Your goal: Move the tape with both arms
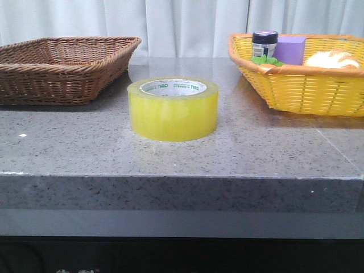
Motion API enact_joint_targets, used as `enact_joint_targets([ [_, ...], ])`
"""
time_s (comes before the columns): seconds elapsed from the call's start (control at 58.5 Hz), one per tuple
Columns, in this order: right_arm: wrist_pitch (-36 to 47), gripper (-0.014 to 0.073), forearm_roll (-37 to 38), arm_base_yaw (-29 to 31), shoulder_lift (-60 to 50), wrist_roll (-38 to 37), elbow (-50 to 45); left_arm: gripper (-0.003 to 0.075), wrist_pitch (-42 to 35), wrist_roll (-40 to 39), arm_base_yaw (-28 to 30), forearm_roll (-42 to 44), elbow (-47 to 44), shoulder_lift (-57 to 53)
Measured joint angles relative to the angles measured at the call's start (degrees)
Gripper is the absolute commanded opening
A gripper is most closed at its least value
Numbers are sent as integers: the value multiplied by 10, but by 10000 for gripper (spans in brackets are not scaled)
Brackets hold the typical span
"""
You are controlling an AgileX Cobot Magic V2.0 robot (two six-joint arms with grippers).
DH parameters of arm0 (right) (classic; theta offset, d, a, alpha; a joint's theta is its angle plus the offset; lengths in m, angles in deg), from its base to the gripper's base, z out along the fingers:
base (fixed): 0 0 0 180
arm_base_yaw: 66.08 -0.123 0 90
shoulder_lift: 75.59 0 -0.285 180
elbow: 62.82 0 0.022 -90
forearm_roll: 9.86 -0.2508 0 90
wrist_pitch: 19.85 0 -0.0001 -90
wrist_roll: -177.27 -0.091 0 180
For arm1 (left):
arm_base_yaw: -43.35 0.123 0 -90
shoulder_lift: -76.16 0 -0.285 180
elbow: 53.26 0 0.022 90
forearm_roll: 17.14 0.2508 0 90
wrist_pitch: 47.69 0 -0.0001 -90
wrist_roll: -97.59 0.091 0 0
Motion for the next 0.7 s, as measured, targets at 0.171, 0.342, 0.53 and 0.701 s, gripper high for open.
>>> enact_joint_targets([
  [0.171,-9,-68,0,0,0,0,0,585,17,2,-76,0,48,69],
  [0.342,-9,-68,0,0,0,0,0,564,38,2,-161,0,98,177],
  [0.53,-9,-68,0,0,0,0,0,564,81,-34,-268,15,184,313],
  [0.701,-9,-68,0,0,0,0,0,564,134,-129,-347,80,272,424],
])
